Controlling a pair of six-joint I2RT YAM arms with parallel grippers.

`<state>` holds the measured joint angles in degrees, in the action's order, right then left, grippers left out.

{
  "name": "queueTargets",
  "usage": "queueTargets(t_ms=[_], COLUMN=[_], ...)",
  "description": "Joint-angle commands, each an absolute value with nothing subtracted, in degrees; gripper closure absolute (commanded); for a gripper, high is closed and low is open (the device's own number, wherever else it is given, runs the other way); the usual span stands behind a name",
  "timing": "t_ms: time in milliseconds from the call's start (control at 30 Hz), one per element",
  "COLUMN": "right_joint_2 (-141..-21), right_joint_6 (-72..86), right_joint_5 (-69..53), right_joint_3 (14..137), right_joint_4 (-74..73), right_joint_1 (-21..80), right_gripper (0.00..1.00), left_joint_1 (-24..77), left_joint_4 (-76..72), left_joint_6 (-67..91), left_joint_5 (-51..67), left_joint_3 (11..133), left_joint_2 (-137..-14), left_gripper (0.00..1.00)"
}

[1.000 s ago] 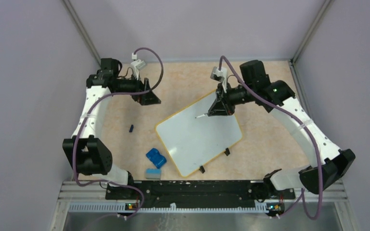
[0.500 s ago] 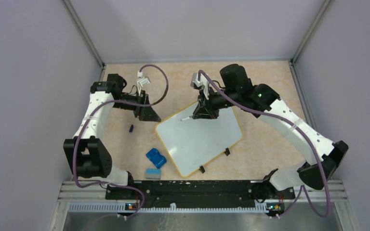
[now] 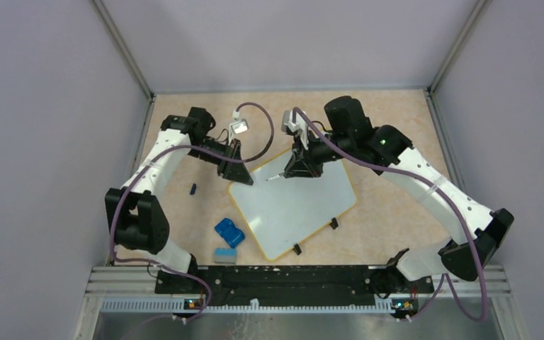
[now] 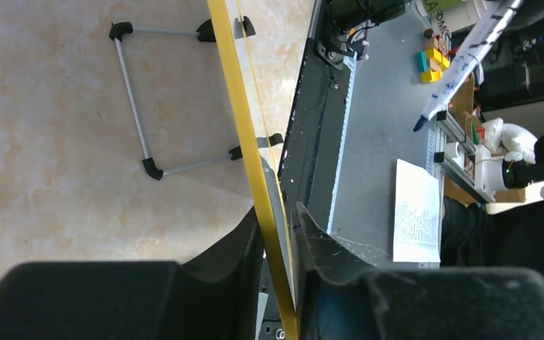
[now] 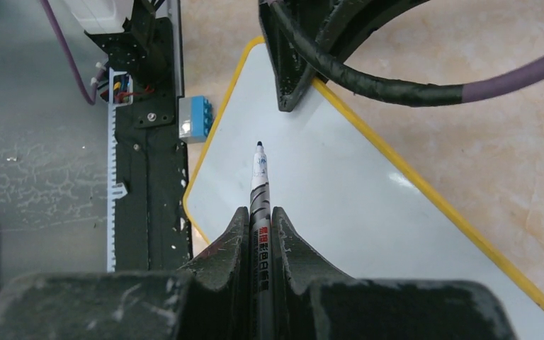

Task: Write a sentence on the whiteboard
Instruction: Adjust the whiteboard at the center of the board.

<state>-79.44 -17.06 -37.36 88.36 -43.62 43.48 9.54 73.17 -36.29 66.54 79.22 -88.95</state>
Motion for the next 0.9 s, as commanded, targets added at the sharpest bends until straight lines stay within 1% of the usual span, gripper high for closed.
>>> queueTargets(t_ms=[0,167,233,333,367,400,433,467,567,633,733,867], right_joint_2=[-76.11,-75.03,-74.93,-74.99,-75.02,-75.05,-74.99,-74.71,-73.48,-73.19,-73.36,-75.02], right_joint_6=[-19.21,-19.35,-19.34,-18.76,-18.46,-18.19,-17.89,-17.4,-14.88,-13.02,-11.49,-12.2], right_joint_5=[-38.77,-38.67,-38.34,-37.46,-36.86,-36.3,-35.71,-35.12,-33.01,-31.61,-29.86,-25.9], right_joint_3=[87.42,86.01,85.79,85.71,85.68,85.69,85.57,85.25,83.2,82.27,82.24,83.69], right_joint_4=[-45.08,-45.24,-45.24,-44.76,-44.59,-44.42,-44.05,-43.54,-39.74,-37.35,-34.85,-34.31], right_joint_1=[44.03,44.04,44.03,44.04,44.03,44.03,44.03,44.03,44.03,44.03,44.83,47.83], right_gripper=[1.0,1.0,1.0,1.0,1.0,1.0,1.0,1.0,1.0,1.0,1.0,1.0], left_joint_1=[12.37,15.21,16.42,17.62,17.74,17.75,17.68,17.44,13.92,10.24,6.04,5.12], left_joint_4=[71.04,70.42,70.65,70.86,71.06,71.04,70.85,70.74,69.46,68.42,67.04,62.51], left_joint_6=[-36.31,-35.57,-35.82,-34.72,-34.11,-33.52,-32.85,-32.17,-30.45,-29.85,-29.18,-26.82], left_joint_5=[65.47,64.3,63.48,63.21,63.37,63.3,62.78,62.08,64.7,67.23,68.83,69.46], left_joint_3=[83.97,88.03,89.71,92.12,92.62,92.8,92.81,92.81,91.28,89.69,86.02,79.53], left_joint_2=[-91.77,-95.8,-97.3,-99.31,-99.68,-99.7,-99.36,-98.72,-95.33,-92.72,-88.87,-84.16], left_gripper=[0.79,0.93,0.95,0.95,0.91,0.81,0.69,0.63,0.5,0.47,0.47,0.47])
